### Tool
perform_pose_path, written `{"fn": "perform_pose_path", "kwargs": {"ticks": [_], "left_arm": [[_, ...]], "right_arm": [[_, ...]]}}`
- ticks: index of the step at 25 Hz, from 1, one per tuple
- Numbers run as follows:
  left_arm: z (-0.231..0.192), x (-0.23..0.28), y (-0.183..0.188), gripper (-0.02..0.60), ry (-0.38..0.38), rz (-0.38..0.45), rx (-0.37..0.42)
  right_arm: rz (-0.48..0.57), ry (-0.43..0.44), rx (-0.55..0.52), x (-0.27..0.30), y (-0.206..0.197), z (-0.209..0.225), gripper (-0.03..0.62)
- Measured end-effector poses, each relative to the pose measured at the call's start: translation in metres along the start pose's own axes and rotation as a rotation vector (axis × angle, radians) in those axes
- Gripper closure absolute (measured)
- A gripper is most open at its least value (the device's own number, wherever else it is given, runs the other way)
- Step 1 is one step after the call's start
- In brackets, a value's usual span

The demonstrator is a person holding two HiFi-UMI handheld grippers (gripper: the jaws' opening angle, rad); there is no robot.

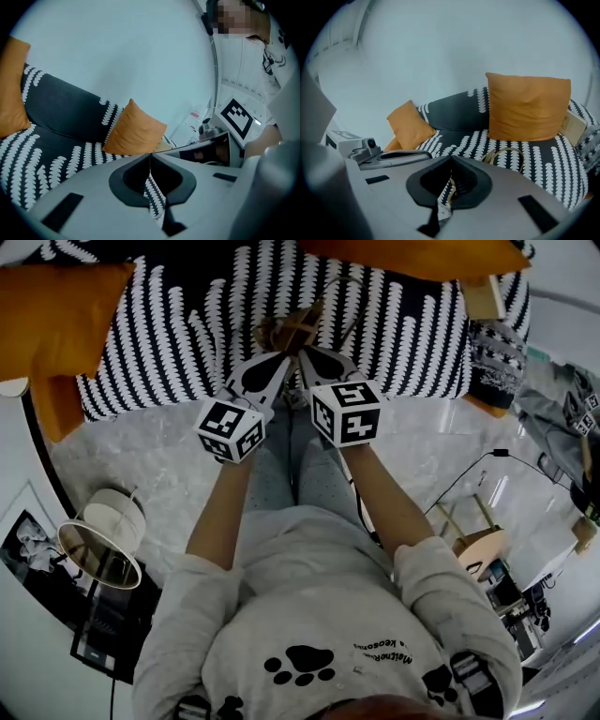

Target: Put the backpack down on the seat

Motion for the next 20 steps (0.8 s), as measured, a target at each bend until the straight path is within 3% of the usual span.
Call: {"fn": "perform_pose_path", "kwargs": {"ticks": [20], "left_arm": [[0.110, -0.080, 0.081, 0.561, -0.079, 0.010, 0.089]], "right_arm": [[0.073, 0.034, -0.109, -0.138, 0.053, -0.071, 0.562]]}}
Point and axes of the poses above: the fingertips, and each gripper's own axes: x forward along the fingers, z to its right, y out of its top, the point moved 1 cm from there along -x, backward along the fingers, and after that the axes turned 5 degrees about y, right-handed, at the moved point
